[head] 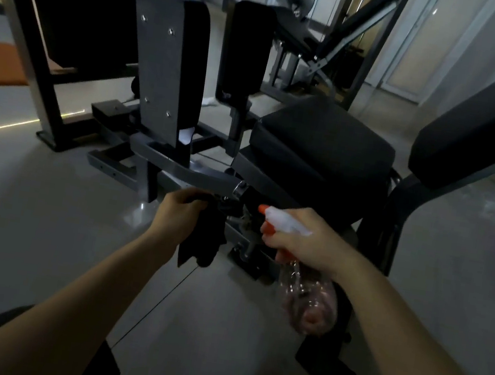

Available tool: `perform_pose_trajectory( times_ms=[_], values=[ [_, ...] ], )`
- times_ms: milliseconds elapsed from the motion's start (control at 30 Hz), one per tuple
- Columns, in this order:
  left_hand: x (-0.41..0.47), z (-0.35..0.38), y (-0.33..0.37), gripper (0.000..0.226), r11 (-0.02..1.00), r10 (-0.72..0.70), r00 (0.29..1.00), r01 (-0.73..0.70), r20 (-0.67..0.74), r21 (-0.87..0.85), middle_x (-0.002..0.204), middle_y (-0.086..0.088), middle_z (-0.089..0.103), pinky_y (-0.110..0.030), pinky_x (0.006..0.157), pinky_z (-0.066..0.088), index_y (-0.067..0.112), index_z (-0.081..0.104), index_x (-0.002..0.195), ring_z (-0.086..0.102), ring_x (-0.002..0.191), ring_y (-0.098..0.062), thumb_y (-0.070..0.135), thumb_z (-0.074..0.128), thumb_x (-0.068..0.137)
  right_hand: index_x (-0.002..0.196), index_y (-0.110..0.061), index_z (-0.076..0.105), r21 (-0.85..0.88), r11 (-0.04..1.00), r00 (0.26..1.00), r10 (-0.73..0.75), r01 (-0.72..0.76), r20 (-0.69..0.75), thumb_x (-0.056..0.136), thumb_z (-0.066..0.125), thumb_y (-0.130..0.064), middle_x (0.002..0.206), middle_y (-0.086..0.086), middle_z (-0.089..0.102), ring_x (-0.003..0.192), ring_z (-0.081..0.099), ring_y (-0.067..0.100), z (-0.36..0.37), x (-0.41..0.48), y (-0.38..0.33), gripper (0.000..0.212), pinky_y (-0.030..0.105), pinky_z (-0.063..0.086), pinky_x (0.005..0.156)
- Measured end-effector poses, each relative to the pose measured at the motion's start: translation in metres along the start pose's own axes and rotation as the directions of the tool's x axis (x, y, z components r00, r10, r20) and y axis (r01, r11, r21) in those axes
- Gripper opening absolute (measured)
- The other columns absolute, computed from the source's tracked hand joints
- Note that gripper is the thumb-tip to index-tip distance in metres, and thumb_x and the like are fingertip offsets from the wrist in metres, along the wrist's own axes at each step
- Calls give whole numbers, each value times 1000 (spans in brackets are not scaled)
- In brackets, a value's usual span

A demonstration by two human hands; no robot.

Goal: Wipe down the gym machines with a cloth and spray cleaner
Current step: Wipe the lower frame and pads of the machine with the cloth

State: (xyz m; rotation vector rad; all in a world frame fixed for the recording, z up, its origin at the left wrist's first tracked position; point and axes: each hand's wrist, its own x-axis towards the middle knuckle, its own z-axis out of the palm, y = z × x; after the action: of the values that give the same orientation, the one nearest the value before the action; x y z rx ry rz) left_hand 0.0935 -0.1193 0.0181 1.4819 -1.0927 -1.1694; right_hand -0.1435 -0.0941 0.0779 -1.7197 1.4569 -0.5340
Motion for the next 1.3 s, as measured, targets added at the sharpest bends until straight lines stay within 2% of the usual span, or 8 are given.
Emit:
perform_pose_trajectory(
  times_ms=[133, 333, 567, 733, 900, 1000, 1167, 1300],
  values=[
    [1, 2, -4, 26, 1000, -9, 1000, 9, -10, -11, 97, -1, 75, -27, 77, 54, 27, 74, 96, 72, 90, -17, 9, 56, 101, 89, -18, 65, 46, 993, 988, -107, 113, -109, 90, 70, -23, 83, 6, 68, 75, 69, 22, 58, -17, 46, 7, 46, 57, 68],
    [4, 9, -14, 12, 993, -112, 993, 110, -48, -34, 99, -11, 72, -33, 74, 58, 9, 67, 108, 72, 89, -25, 12, 65, 96, 91, -24, 62, 207, 955, 897, -104, 210, -430, 96, 66, -30, 86, -5, 65, 79, 65, 11, 117, -40, 75, 9, 23, 54, 69],
    [0, 14, -28, 16, 986, -165, 986, 165, -21, 7, 100, -14, 72, -38, 79, 60, 6, 66, 108, 73, 90, -29, 13, 67, 94, 95, -27, 61, 266, 939, 890, -78, 216, -449, 96, 66, -25, 85, -5, 64, 84, 64, 8, 133, -55, 97, 6, 13, 49, 72],
    [-8, 17, -43, 12, 969, -196, 979, 185, 53, 165, 90, -8, 68, -25, 64, 50, 9, 68, 105, 66, 79, -20, 10, 69, 93, 107, -42, 48, -153, 984, 955, 46, -94, -292, 95, 47, -64, 112, -11, 53, 98, 58, 0, 153, -46, 149, 25, 14, 45, 79],
    [-9, 16, -59, 13, 936, -251, 966, 224, 68, 271, 94, -12, 71, -33, 79, 56, 6, 72, 102, 69, 88, -28, 11, 71, 91, 134, -23, 52, -411, 882, 953, 119, -231, -279, 90, 18, -82, 94, -5, 72, 86, 69, 12, 190, -26, 197, 81, 34, 56, 76],
    [-9, 17, -59, 19, 931, -247, 965, 210, 91, 299, 103, -15, 70, -36, 83, 56, 6, 71, 109, 69, 98, -31, 7, 67, 90, 143, -26, 45, -297, 935, 968, 131, -193, -216, 91, 33, -79, 94, -7, 72, 83, 68, 4, 219, -22, 219, 75, 25, 57, 71],
    [-8, 24, -62, 19, 912, -273, 950, 205, 149, 356, 102, -13, 66, -32, 78, 55, 8, 69, 111, 66, 92, -26, 7, 66, 91, 112, -21, 64, -80, 947, 938, 292, -311, -189, 95, 59, -50, 104, -8, 69, 95, 65, 4, 264, -24, 241, 34, 6, 47, 69],
    [-6, 28, -69, 17, 902, -291, 939, 206, 183, 379, 103, -12, 67, -34, 81, 56, 11, 68, 108, 66, 95, -28, 13, 69, 91, 115, -14, 60, -208, 945, 960, 220, -253, -172, 102, 48, -33, 103, 3, 62, 94, 62, 16, 279, -24, 235, 25, 29, 53, 81]
  ],
)
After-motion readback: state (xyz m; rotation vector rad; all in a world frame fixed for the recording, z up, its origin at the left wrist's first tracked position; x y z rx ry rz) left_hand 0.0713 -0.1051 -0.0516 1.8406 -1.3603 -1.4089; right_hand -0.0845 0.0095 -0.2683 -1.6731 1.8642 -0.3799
